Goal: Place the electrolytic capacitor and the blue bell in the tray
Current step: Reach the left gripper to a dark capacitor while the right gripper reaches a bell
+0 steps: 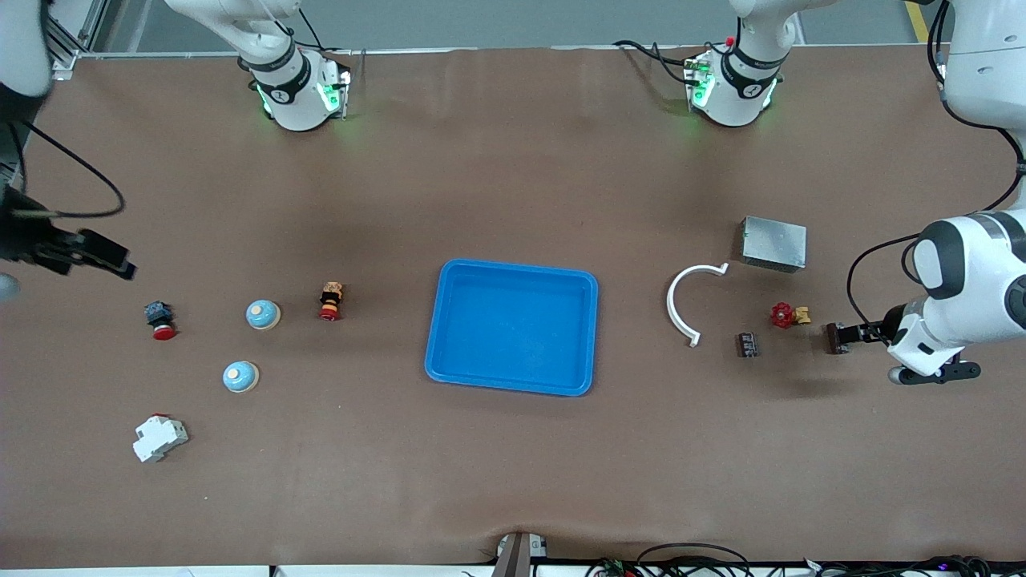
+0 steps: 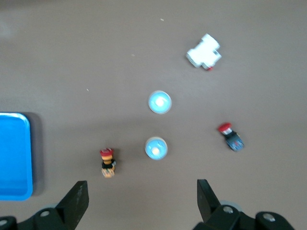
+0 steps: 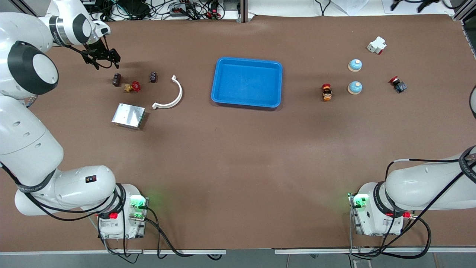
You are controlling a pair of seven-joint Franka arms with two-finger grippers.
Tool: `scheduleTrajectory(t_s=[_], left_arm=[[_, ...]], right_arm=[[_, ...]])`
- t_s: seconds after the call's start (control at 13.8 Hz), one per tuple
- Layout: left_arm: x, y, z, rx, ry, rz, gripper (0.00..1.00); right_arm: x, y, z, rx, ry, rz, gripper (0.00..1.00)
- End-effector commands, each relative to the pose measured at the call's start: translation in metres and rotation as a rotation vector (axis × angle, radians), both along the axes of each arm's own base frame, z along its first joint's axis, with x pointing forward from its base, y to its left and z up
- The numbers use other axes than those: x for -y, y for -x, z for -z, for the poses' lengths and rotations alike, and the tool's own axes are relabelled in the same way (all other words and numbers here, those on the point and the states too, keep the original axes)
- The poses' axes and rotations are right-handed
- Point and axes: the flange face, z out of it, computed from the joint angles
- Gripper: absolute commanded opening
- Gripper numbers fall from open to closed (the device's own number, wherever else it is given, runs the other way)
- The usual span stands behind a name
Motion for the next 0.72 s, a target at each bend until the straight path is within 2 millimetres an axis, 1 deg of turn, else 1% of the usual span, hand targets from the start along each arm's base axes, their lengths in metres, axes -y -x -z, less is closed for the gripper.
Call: scheduleTrajectory(t_s=[0.0,0.14,0.29,0.36,0.43,0.51,0.58,0.65], left_arm=[[-0.001,0.002,0.015,-0.004,0.026,-0.004,1.00],[-0.001,0.004,0.027,-0.016,0.059,-0.035,1.00],[0.000,0.005,0.031,-0.021,0.062,-0.036,1.00],[0.000,0.006,0.036,-0.029,0.064,-0.036,1.00],[-0.001,0.006,0.038,-0.032,0.064,-0.038,1.00],[-0.003,0.007,0.041,-0.035,0.065,-0.041,1.00],[-0.009,0.008,0.046,-0.034,0.068,-0.051,1.00],[-0.009,0.007,0.047,-0.025,0.068,-0.051,1.00]], right_arm=[[0.000,-0.024,0.040,0.013,-0.007,0.013,1.00],[0.005,-0.041,0.078,0.007,-0.003,0.022,1.00],[0.019,-0.057,0.123,-0.004,-0.001,0.041,1.00],[0.021,-0.059,0.137,-0.015,-0.003,0.045,1.00],[0.025,-0.061,0.146,-0.016,-0.002,0.050,1.00],[0.029,-0.059,0.154,-0.018,-0.002,0.057,1.00],[0.031,-0.055,0.165,-0.022,-0.002,0.061,1.00],[0.036,-0.051,0.176,-0.030,-0.002,0.068,1.00]])
